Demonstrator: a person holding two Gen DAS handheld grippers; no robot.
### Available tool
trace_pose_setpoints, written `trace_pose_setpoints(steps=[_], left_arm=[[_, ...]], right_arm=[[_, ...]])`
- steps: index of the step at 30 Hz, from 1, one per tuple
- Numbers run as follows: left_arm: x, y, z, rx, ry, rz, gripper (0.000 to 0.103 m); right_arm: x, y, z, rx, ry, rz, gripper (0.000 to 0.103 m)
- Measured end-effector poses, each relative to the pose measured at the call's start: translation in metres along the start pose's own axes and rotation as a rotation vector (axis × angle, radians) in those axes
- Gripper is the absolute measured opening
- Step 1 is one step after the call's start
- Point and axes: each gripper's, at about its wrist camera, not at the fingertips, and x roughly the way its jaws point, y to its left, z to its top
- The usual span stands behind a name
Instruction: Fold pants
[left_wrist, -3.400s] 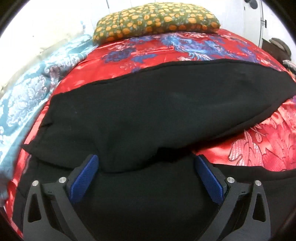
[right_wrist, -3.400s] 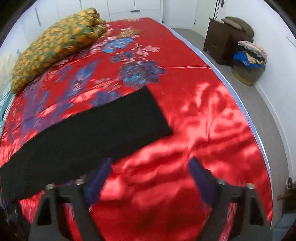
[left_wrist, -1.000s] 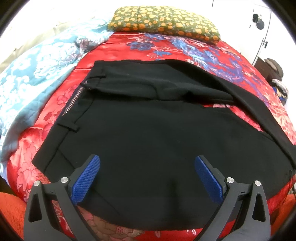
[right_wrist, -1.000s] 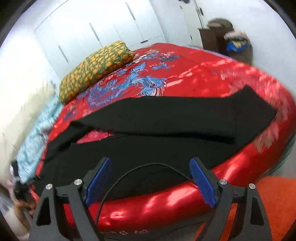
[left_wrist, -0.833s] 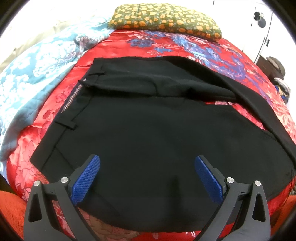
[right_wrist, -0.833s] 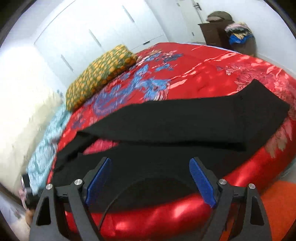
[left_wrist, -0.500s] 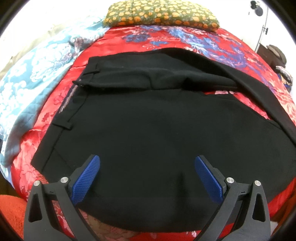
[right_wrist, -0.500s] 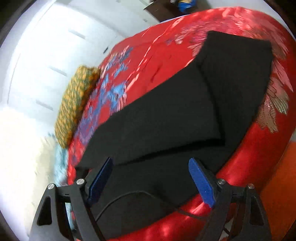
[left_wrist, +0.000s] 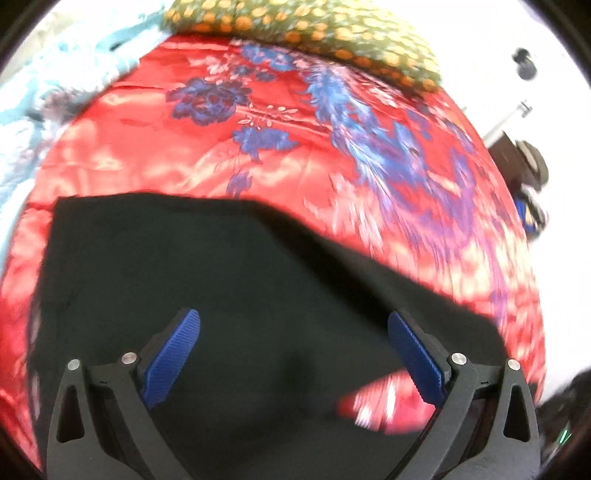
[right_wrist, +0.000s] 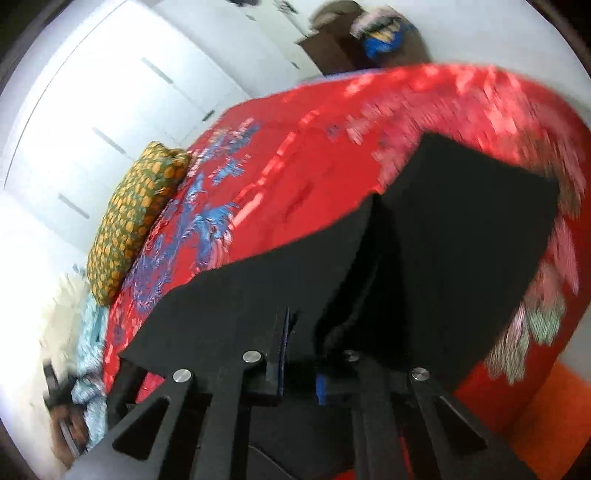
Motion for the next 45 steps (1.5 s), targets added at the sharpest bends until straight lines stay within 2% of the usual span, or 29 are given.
trace_pose_setpoints(steps=[2,4,7,9,11,13,14,20,22,26,28,29,31,32,34,38,39,41,45], left_arm=[[0.025,0.004,0.020,-0.072,0.039,-0.007,0.098],[0.045,0.011,0.034,-0.159,0.073,-0.024,0.077],[0.068,0.023,0.042,-0.298,0.109,-0.081,0.072],[0.077,0.029,0.044,-0.351,0.114,-0.086,0.070],[0.083,0.031,0.045,-0.364,0.111,-0.078,0.058],[0.084,0.033,0.046,-0.363,0.098,-0.089,0.016],[0.085,0.034,0.046,-0.368,0.096,-0.111,0.010],[0.052,0.034,0.037,-0.382,-0.002,-0.172,0.005],[0.026,0.035,0.026,-0.372,-0.042,-0.201,0.005],[-0.040,0.038,-0.001,-0.343,-0.129,-0.248,0.005],[-0.087,0.039,-0.025,-0.306,-0.204,-0.263,0.005],[-0.115,0.037,-0.047,-0.266,-0.256,-0.250,0.005],[-0.145,0.037,-0.089,-0.219,-0.305,-0.218,0.006],[-0.153,0.038,-0.114,-0.209,-0.308,-0.201,0.006],[-0.149,0.046,-0.179,-0.215,-0.247,-0.142,0.006],[-0.113,0.059,-0.248,-0.248,-0.085,-0.062,0.006],[-0.104,0.060,-0.257,-0.257,-0.046,-0.052,0.005],[-0.097,0.058,-0.264,-0.259,-0.010,-0.048,0.005],[-0.104,0.052,-0.257,-0.249,-0.024,-0.054,0.005]], right_arm=[[-0.004,0.007,0.002,-0.042,-0.021,-0.005,0.012],[-0.008,0.012,0.003,-0.082,-0.037,-0.012,0.011],[-0.013,0.016,0.005,-0.105,-0.055,-0.013,0.011],[-0.018,0.017,0.006,-0.106,-0.077,-0.003,0.011],[-0.025,0.018,0.007,-0.111,-0.099,0.013,0.011],[-0.032,0.022,0.008,-0.116,-0.120,0.029,0.011],[-0.039,0.025,0.008,-0.126,-0.135,0.037,0.011],[-0.061,0.039,0.003,-0.204,-0.172,0.025,0.011],[-0.058,0.036,0.007,-0.184,-0.162,0.015,0.011],[-0.042,0.037,0.044,-0.179,-0.119,0.035,0.010],[-0.048,0.049,0.072,-0.208,-0.156,0.065,0.010],[-0.055,0.053,0.084,-0.216,-0.179,0.086,0.010],[-0.072,0.058,0.101,-0.236,-0.220,0.109,0.009],[-0.076,0.053,0.103,-0.237,-0.219,0.096,0.009],[-0.074,0.032,0.096,-0.199,-0.191,0.055,0.009],[-0.042,-0.038,0.061,0.006,-0.009,-0.070,0.009],[-0.037,-0.056,0.049,0.061,0.025,-0.096,0.009],[-0.036,-0.072,0.038,0.092,0.030,-0.135,0.008],[-0.039,-0.072,0.039,0.003,0.039,-0.192,0.008]])
